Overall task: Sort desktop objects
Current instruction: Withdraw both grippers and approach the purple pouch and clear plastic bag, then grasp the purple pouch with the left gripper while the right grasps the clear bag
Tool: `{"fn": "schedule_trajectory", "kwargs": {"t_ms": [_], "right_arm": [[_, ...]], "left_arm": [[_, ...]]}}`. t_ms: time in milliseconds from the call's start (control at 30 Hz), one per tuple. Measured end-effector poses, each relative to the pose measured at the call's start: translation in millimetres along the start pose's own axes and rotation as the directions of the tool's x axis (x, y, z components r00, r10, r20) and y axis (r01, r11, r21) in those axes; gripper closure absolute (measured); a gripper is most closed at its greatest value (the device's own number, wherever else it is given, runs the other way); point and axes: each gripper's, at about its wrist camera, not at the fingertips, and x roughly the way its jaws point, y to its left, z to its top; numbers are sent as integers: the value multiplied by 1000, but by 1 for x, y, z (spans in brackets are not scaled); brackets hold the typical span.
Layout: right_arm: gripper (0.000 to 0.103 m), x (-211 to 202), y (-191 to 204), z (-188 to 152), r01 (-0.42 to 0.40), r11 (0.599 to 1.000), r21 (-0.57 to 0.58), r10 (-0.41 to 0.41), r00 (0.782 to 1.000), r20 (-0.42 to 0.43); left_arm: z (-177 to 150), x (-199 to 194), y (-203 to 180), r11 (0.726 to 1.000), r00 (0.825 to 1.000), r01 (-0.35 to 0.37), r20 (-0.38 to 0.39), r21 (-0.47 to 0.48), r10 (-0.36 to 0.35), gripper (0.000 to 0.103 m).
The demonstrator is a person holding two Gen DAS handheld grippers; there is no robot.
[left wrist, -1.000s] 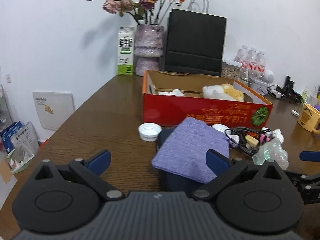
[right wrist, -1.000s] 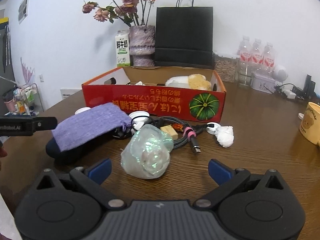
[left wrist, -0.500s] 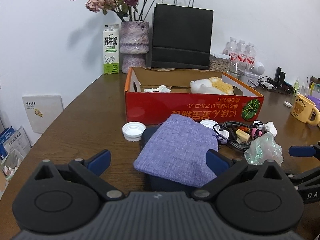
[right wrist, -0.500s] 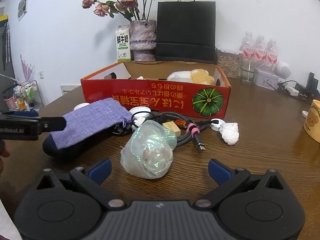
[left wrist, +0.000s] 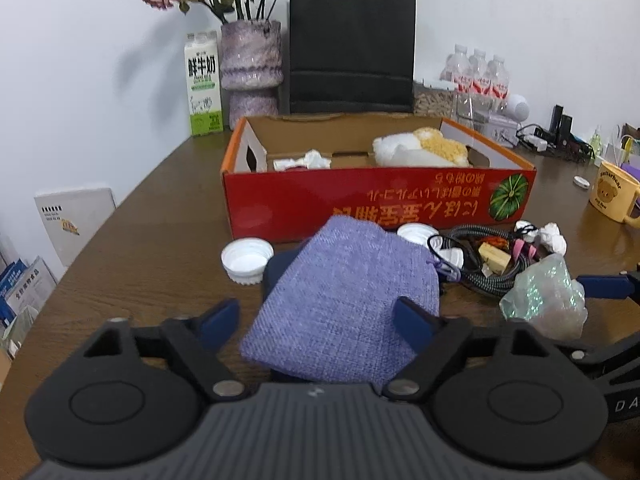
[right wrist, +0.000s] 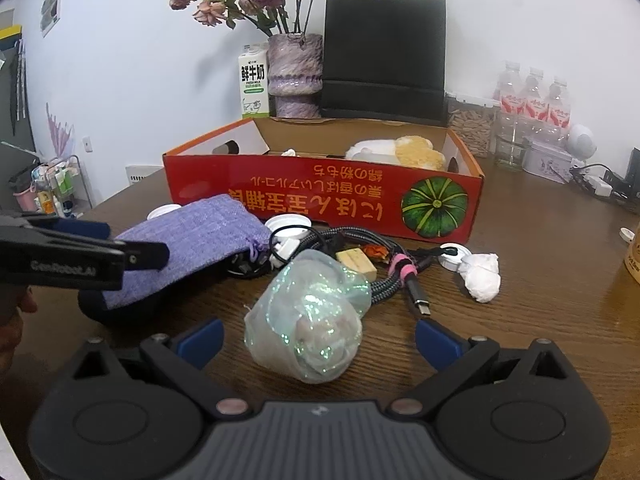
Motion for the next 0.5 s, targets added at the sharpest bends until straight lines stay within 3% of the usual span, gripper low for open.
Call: {"fn": "schedule_trajectory", "kwargs": {"t_ms": [133, 267, 400, 500], "right_arm": [[11, 2, 1, 1, -6, 1000, -2, 6, 1000, 4], [26, 0, 1, 1, -18, 1000, -2, 18, 1000, 10], [45, -3, 0, 0, -30, 1000, 8, 29, 999, 19], [51, -6, -1, -1, -34, 999, 12, 34, 999, 25]], "left_arm": [[-2, -1, -1, 1000, 1000, 29, -3, -10, -29, 41], [-5, -6, -9, 1000, 1000, -3, 25, 29, 2, 51], [-5, -12, -13, 999, 999, 11, 41, 47, -13, 75], [-5, -14, -16, 999, 999, 27, 43, 47, -29, 85]]}}
